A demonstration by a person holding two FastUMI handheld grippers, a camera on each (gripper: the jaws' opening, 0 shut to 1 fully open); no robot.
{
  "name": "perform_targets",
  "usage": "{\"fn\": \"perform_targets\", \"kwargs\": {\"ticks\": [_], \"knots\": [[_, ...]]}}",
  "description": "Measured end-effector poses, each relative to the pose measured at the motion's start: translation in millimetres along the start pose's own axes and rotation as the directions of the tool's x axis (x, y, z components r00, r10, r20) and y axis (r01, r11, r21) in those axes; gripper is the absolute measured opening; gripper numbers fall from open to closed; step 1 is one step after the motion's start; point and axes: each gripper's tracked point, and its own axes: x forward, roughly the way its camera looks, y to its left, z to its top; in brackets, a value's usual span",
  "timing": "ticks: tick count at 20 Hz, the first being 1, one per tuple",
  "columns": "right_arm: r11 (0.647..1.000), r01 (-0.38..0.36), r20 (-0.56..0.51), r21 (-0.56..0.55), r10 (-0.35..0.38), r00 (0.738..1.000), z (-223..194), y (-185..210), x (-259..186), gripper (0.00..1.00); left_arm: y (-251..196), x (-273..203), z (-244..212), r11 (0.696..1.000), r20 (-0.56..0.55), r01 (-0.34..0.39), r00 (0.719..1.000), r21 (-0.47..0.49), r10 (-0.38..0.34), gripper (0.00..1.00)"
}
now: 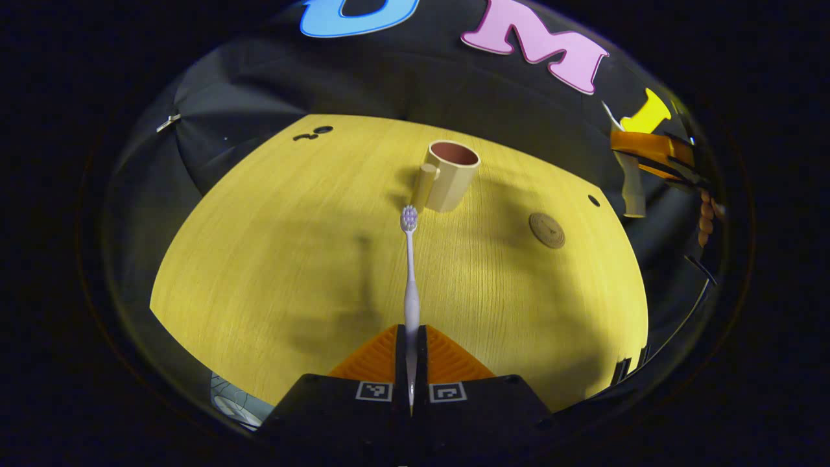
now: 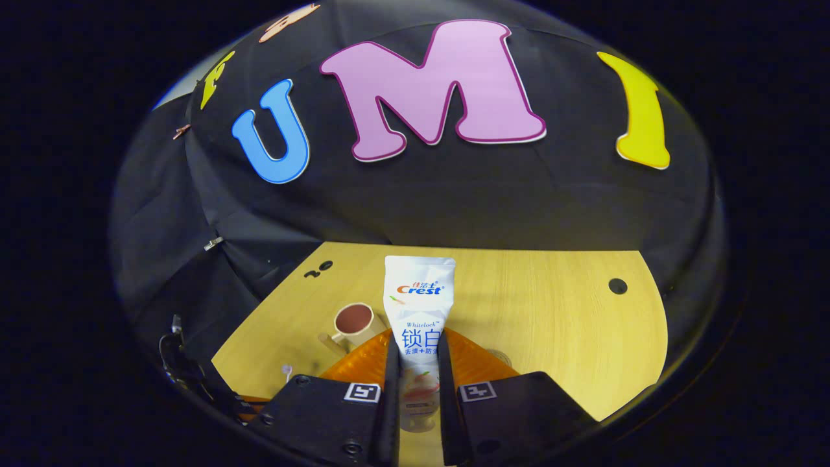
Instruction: Put the toothbrush and toothpaste on the desktop into the cup, then pick up the cup and place it on the coaster on the desktop.
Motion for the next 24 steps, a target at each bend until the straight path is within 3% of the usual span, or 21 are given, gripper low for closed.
{"fn": "perform_targets", "kwargs": {"ticks": [5, 11, 18, 24], "knots": [[0.996, -0.079, 0.071, 0.029, 0.077, 0.995, 36.1, 47.6, 48.4, 0.29, 3.2, -35.5, 3.2, 0.999, 0.070, -0.001, 0.998, -0.054, 0.005, 0.06], [0.988, -0.142, 0.106, 0.059, 0.135, 0.985, 39.2, 95.5, 104.6, 0.29, 19.0, -53.1, -8.1, 0.992, 0.096, -0.029, 0.995, -0.120, 0.041, 0.06], [0.984, -0.178, 0.112, 0.011, 0.175, 0.978, 6.0, 120.9, 162.1, 0.29, 34.5, -57.0, -5.7, 0.976, 0.183, -0.014, 0.982, -0.216, 0.055, 0.06], [0.984, -0.175, 0.114, -0.045, 0.179, 0.977, -34.8, 116.9, 184.9, 0.29, 40.1, -52.5, 6.8, 0.977, 0.266, 0.001, 0.962, -0.215, 0.057, 0.06]]}}
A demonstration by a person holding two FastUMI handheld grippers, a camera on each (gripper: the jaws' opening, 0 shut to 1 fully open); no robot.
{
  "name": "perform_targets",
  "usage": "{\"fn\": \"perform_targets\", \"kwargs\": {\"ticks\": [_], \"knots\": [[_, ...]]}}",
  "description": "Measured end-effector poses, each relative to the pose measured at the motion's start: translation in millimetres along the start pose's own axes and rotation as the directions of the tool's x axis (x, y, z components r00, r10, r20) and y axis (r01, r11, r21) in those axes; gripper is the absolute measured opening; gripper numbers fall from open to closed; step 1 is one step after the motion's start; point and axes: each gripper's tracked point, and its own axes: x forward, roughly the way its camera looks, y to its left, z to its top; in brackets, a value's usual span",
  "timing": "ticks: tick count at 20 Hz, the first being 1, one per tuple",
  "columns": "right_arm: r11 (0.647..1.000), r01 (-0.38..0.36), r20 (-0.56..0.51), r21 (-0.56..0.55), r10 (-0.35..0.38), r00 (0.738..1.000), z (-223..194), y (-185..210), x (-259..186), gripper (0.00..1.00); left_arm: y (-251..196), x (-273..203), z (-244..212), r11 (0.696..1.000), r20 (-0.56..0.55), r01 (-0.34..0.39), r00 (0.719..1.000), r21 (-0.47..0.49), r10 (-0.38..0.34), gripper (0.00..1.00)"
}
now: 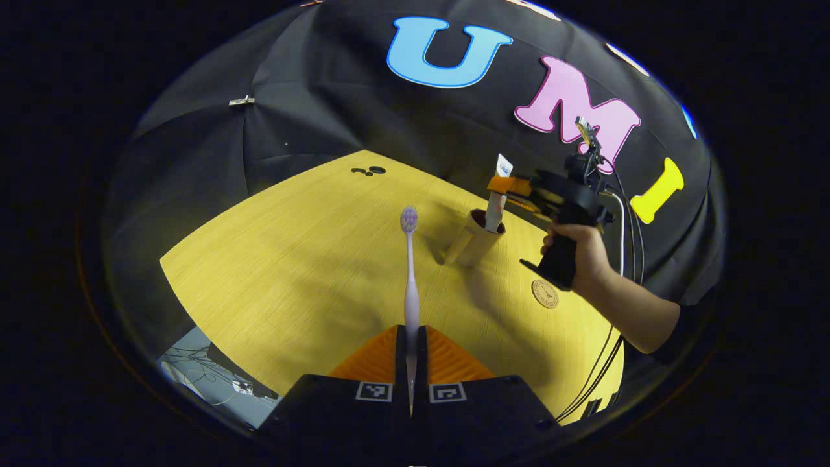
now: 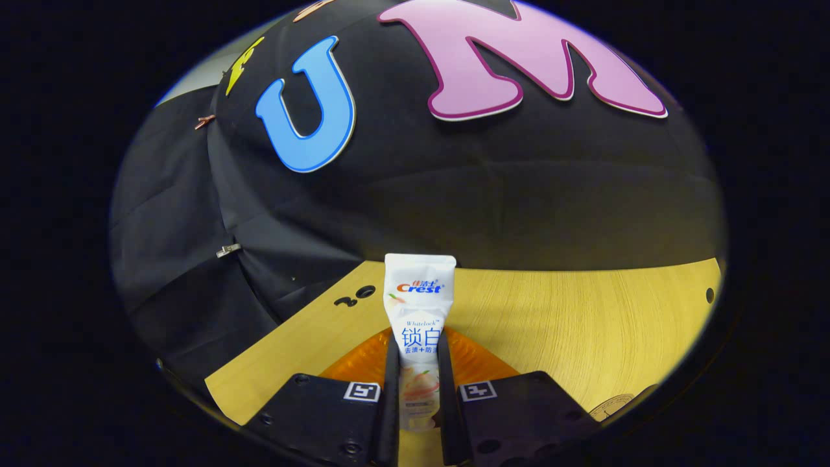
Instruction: Put the toothbrush and toothpaste on the desktop into the cup, then pick up the cup and place it on the coaster on the desktop.
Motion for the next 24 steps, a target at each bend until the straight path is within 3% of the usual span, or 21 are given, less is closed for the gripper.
{"fn": "perform_targets", "kwargs": {"ticks": [5, 6, 7, 8, 13, 14, 15, 18, 19, 21, 22, 23, 24], "knots": [[1.000, 0.005, 0.031, -0.026, -0.005, 1.000, -12.3, -8.5, 11.5, 0.29, -4.7, 7.0, -0.6, 1.000, 0.016, 0.010, 1.000, 0.003, -0.010, 0.06], [1.000, 0.001, 0.034, -0.026, 0.000, 0.999, -15.1, -9.0, 13.9, 0.35, -6.0, 7.4, -1.5, 1.000, 0.013, 0.011, 1.000, 0.001, -0.011, 0.06], [1.000, -0.004, 0.035, -0.023, 0.004, 0.999, -18.2, -7.4, 17.1, 0.24, -5.7, 8.0, -4.5, 1.000, 0.011, 0.010, 1.000, -0.001, -0.010, 0.06], [1.000, -0.005, 0.032, -0.024, 0.006, 0.999, -20.5, -6.6, 18.8, 0.29, -5.2, 9.4, -10.9, 1.000, 0.008, 0.011, 1.000, -0.004, -0.011, 0.06], [0.999, -0.027, 0.029, -0.035, 0.028, 0.999, -27.9, 0.0, 15.5, 0.37, -13.0, 12.4, -15.8, 1.000, -0.003, 0.017, 1.000, -0.013, -0.017, 0.06], [0.999, -0.026, 0.014, -0.024, 0.027, 1.000, -31.4, -0.5, 13.9, 0.32, -13.6, 13.5, -16.8, 1.000, -0.006, 0.016, 1.000, -0.009, -0.016, 0.06], [0.999, -0.033, -0.002, -0.010, 0.033, 0.999, -35.5, -1.0, 10.6, 0.47, -14.3, 14.8, -17.7, 1.000, -0.006, 0.015, 1.000, -0.007, -0.015, 0.06], [0.999, -0.040, 0.015, 0.006, 0.040, 0.999, -28.7, -1.7, -0.9, 0.55, -20.9, 18.0, -14.7, 1.000, 0.005, 0.021, 1.000, -0.003, -0.021, 0.06], [0.999, -0.048, 0.018, 0.016, 0.048, 0.999, -23.8, -1.9, -5.9, 0.80, -24.1, 19.8, -12.1, 1.000, 0.009, 0.024, 1.000, -0.001, -0.024, 0.06], [0.998, -0.046, 0.021, 0.031, 0.045, 0.999, -16.5, -5.4, -17.0, 0.90, -30.4, 23.2, -7.2, 0.999, 0.020, 0.034, 0.999, 0.004, -0.034, 0.06], [0.998, -0.047, 0.023, 0.039, 0.046, 0.999, -13.4, -7.5, -23.9, 0.86, -34.7, 25.3, -1.1, 0.999, 0.030, 0.042, 0.999, 0.009, -0.042, 0.06], [0.998, -0.047, 0.030, 0.043, 0.046, 0.999, -8.6, -9.6, -30.6, 0.98, -39.7, 28.4, 4.4, 0.999, 0.044, 0.049, 0.998, 0.021, -0.050, 0.06], [0.998, -0.043, 0.040, 0.039, 0.041, 0.998, -3.8, -12.5, -38.6, 0.98, -44.3, 31.0, 11.0, 0.998, 0.059, 0.056, 0.997, 0.039, -0.058, 0.06]]}}
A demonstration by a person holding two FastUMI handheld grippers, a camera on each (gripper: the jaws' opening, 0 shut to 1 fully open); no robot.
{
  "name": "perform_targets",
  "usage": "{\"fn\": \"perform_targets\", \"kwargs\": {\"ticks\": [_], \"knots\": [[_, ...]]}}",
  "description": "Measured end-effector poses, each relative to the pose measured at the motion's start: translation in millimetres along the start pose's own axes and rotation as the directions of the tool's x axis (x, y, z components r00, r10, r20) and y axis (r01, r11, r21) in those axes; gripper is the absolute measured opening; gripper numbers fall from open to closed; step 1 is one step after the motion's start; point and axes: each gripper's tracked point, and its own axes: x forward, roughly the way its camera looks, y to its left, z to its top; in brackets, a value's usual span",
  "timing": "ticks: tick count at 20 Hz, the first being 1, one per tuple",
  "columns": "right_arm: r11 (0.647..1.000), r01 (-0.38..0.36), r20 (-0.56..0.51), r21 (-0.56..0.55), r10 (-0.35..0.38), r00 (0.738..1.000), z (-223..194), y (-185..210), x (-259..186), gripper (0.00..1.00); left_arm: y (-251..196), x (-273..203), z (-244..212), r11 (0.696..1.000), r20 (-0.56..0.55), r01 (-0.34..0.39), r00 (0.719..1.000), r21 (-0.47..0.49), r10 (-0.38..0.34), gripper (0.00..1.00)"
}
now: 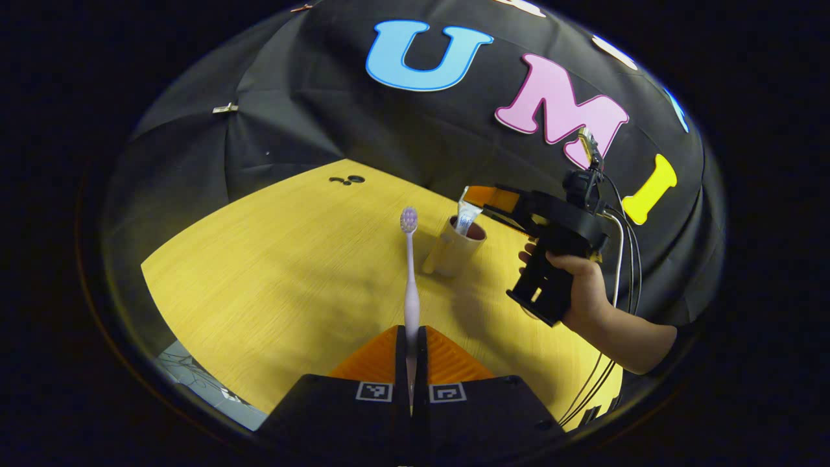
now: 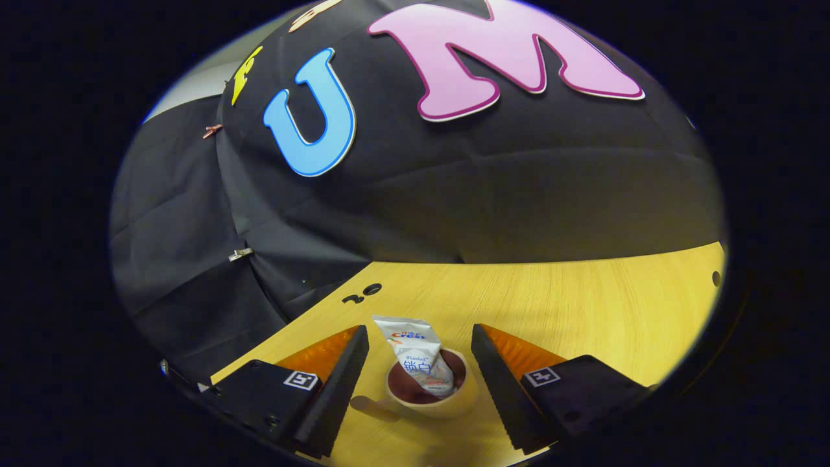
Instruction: Put the toothbrush and toothpaste on the desktop into the cup, then pick up the cup and place it on the coaster on the desktop.
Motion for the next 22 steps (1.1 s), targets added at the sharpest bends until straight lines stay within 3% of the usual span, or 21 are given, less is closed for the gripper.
{"fn": "perform_targets", "kwargs": {"ticks": [5, 11, 13, 14, 15, 22], "knots": [[0.998, 0.052, 0.067, -0.040, -0.050, 0.997, 28.5, -30.2, -35.9, 0.98, -32.0, 19.5, 49.6, 0.993, 0.107, 0.065, 0.991, 0.098, -0.076, 0.06], [0.980, 0.198, 0.110, -0.022, -0.194, 0.975, 58.6, -105.3, -76.8, 0.98, -66.1, 49.4, 107.3, 0.981, 0.225, 0.156, 0.958, 0.117, -0.179, 0.06], [0.969, 0.248, 0.128, -0.012, -0.245, 0.961, 66.6, -131.3, -92.3, 0.98, -75.0, 63.7, 121.2, 0.973, 0.256, 0.188, 0.942, 0.133, -0.217, 0.06], [0.963, 0.271, 0.134, -0.006, -0.268, 0.954, 68.1, -143.5, -98.6, 0.98, -77.4, 72.0, 126.1, 0.969, 0.269, 0.203, 0.934, 0.142, -0.235, 0.01], [0.956, 0.293, 0.136, -0.003, -0.289, 0.948, 68.3, -155.1, -103.1, 0.98, -83.6, 80.0, 131.5, 0.962, 0.277, 0.229, 0.924, 0.149, -0.263, 0.06], [0.917, 0.399, 0.135, 0.002, -0.396, 0.908, 61.1, -207.7, -137.6, 0.98, -105.4, 133.4, 166.3, 0.939, 0.402, 0.297, 0.849, 0.175, -0.343, 0.06]]}}
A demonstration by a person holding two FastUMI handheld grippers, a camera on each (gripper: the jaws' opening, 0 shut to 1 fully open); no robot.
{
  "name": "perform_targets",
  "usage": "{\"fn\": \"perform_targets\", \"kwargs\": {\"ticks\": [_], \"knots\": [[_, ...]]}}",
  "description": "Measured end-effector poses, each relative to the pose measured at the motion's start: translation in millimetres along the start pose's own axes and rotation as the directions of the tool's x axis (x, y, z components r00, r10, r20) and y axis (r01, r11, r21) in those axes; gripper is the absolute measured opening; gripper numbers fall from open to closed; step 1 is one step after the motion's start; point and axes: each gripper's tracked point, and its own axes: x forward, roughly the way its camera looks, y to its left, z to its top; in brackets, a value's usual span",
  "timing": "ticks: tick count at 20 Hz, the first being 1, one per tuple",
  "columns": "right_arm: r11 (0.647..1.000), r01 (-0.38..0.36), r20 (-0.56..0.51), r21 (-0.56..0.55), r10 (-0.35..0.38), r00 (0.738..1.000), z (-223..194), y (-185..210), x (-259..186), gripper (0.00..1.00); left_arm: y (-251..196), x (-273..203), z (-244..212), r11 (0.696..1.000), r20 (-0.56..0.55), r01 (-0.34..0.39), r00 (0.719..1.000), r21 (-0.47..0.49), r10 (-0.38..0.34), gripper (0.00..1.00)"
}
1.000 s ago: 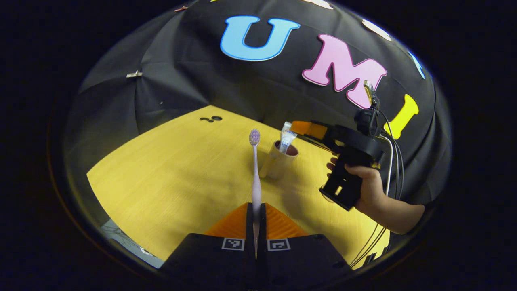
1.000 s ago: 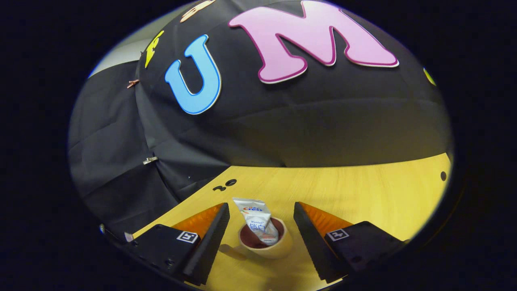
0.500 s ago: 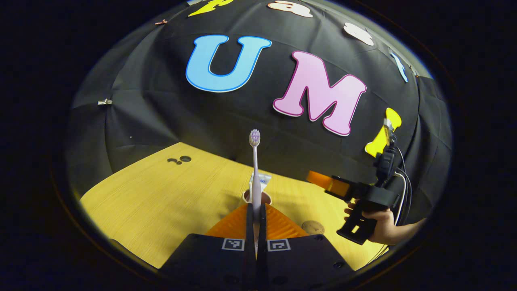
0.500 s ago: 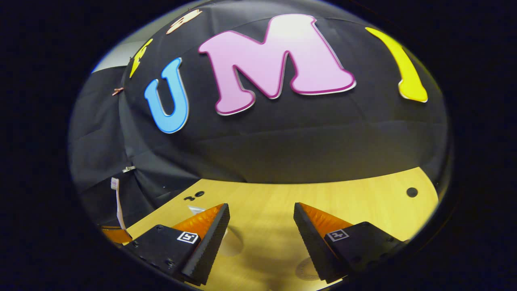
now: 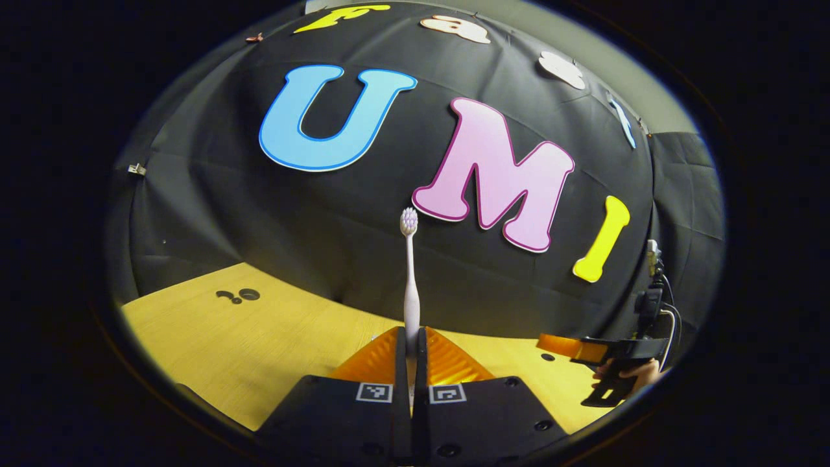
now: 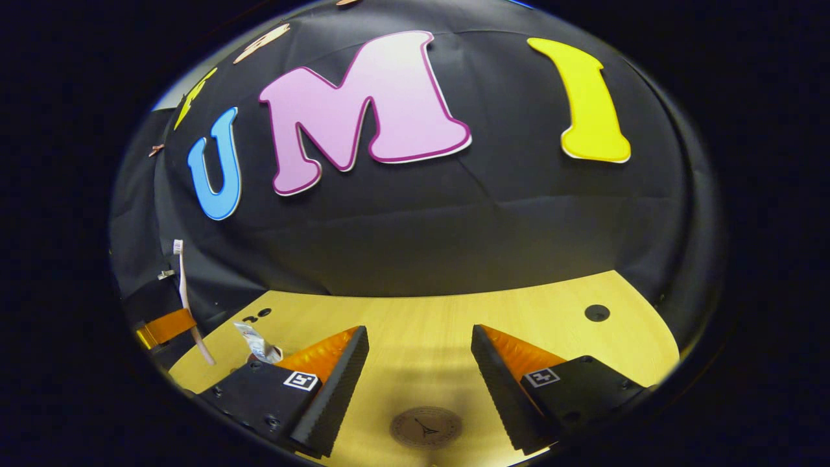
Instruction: Put the toothbrush and toothpaste on the desktop into the cup, then pick up the cup and place it on the coaster on the desktop.
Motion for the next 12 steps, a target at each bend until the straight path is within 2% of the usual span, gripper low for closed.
{"fn": "perform_targets", "kwargs": {"ticks": [8, 12], "knots": [[0.997, 0.077, -0.005, 0.011, -0.077, 0.997, -18.0, -49.5, -7.8, 0.98, 20.2, 39.5, -33.3, 0.998, 0.073, -0.014, 0.997, 0.056, 0.010, 0.06], [0.997, 0.078, -0.010, 0.013, -0.078, 0.997, -27.2, -55.8, -10.5, 0.98, 21.0, 44.9, -48.0, 0.996, 0.087, -0.010, 0.996, 0.085, 0.002, 0.08]]}}
